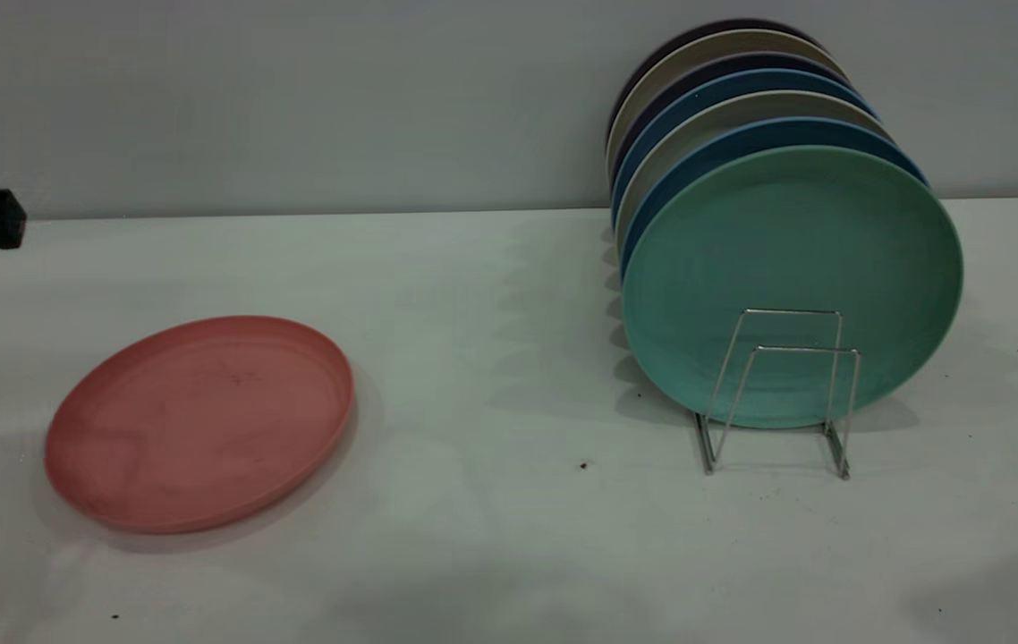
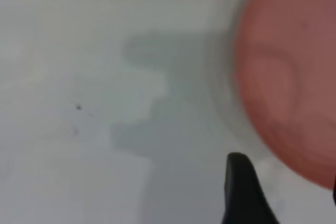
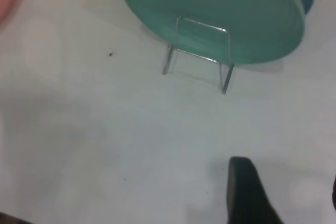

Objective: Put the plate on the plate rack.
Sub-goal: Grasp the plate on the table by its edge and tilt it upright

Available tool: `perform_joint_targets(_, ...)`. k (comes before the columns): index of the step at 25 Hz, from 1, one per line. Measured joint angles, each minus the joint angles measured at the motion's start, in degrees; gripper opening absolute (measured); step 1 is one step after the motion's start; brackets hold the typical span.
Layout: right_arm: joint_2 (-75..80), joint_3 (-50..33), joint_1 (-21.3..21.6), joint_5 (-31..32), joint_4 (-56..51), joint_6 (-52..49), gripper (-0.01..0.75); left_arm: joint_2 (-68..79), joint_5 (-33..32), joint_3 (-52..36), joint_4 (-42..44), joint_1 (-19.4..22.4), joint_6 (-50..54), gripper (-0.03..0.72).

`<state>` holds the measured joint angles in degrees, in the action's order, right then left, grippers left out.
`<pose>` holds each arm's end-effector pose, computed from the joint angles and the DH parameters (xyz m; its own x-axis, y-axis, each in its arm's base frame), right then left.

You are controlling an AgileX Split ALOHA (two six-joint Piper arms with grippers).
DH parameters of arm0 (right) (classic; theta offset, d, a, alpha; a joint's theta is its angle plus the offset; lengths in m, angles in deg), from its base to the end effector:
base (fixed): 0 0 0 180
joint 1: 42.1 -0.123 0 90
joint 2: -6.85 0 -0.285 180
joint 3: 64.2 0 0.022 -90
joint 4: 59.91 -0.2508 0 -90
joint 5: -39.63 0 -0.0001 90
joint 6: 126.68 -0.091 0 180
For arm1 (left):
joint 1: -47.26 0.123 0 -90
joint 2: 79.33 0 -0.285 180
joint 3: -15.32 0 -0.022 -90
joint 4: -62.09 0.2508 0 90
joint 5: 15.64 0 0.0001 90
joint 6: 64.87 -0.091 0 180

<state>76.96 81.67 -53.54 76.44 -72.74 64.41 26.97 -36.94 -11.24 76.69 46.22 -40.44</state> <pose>0.2025 0.0533 0.2811 -0.7510 -0.1653 -0.6393 -0.2897 0.9525 0.0940 0.3192 0.0026 0.1609 -0.8750 -0.1705 -0.4532 -0.1899 0.9818 -0.0029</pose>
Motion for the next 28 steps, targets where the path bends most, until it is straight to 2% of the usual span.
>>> perform_joint_targets(3, 3.23, 0.0, 0.0, -3.03, -2.75, 1.99, 0.407, 4.89, -0.7, 3.8, 0.0, 1.84, -2.86, 0.445)
perform_joint_targets(9, 8.91, 0.02, 0.0, -8.38, -9.46, 7.63, 0.407, 13.84, -2.23, 10.45, -0.61, 2.06, -7.91, 0.445)
perform_joint_targets(19, 13.54, 0.49, 0.0, -11.75, -15.21, 12.88, 0.407, 24.77, -5.75, 20.54, -1.3, 2.06, -11.4, 0.445)
perform_joint_targets(28, 13.54, 0.49, 0.0, -13.71, -15.41, 13.02, 0.407, 30.28, -5.93, 25.19, -3.75, 2.06, -13.31, 0.391)
